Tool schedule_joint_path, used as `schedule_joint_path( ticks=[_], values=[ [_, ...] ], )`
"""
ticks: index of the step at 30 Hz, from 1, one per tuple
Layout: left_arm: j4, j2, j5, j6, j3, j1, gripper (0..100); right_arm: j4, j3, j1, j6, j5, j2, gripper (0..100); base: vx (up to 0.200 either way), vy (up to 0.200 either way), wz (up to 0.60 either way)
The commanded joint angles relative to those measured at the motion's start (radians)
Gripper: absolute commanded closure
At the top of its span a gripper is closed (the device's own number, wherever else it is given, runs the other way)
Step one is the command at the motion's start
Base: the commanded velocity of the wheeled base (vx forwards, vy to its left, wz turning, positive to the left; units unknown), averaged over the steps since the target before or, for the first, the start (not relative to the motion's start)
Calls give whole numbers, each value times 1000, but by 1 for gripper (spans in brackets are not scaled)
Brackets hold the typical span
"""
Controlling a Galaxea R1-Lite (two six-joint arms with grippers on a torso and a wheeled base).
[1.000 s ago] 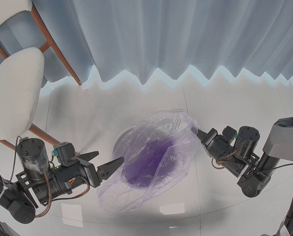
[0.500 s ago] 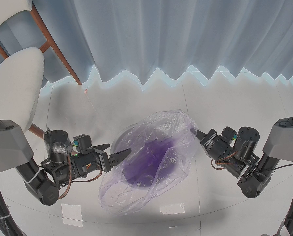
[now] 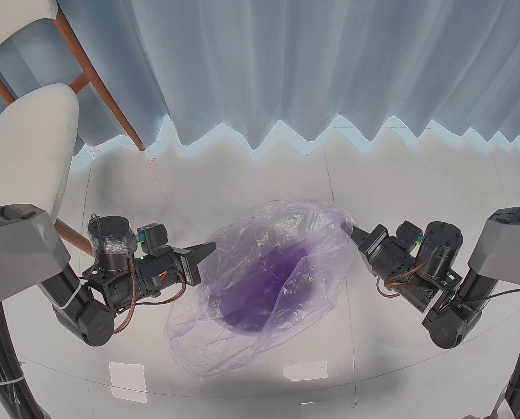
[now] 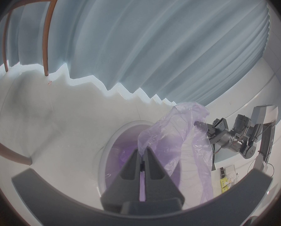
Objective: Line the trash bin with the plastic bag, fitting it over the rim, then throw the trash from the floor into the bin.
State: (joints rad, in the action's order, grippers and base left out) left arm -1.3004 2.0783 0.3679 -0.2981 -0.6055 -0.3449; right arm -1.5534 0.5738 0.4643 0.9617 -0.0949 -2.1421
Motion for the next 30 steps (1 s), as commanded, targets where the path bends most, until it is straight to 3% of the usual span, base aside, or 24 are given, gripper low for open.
schedule_joint_path(
  ticks=[1,9,14,18,22,28,30],
  values=[
    [-2,11,2,-26,-16,30,100,-17,14,-12,3,-2,-18,100,0,0,0],
    [-13,32,11,-87,-74,76,100,-17,60,-24,3,1,-56,100,0,0,0],
    [-16,65,69,-156,-137,84,100,-17,136,-44,0,4,-90,100,0,0,0],
    [-39,71,65,-130,-119,83,100,-17,130,-42,0,4,-81,100,0,0,0],
    [-77,31,60,-38,-10,83,100,-17,123,-36,-6,4,-82,100,0,0,0],
    [-80,32,49,-27,0,63,100,-17,121,-36,-8,4,-79,100,200,0,0],
    [-88,43,-1,-30,-28,52,100,-17,120,-41,-9,6,-74,100,200,0,0]
  ],
)
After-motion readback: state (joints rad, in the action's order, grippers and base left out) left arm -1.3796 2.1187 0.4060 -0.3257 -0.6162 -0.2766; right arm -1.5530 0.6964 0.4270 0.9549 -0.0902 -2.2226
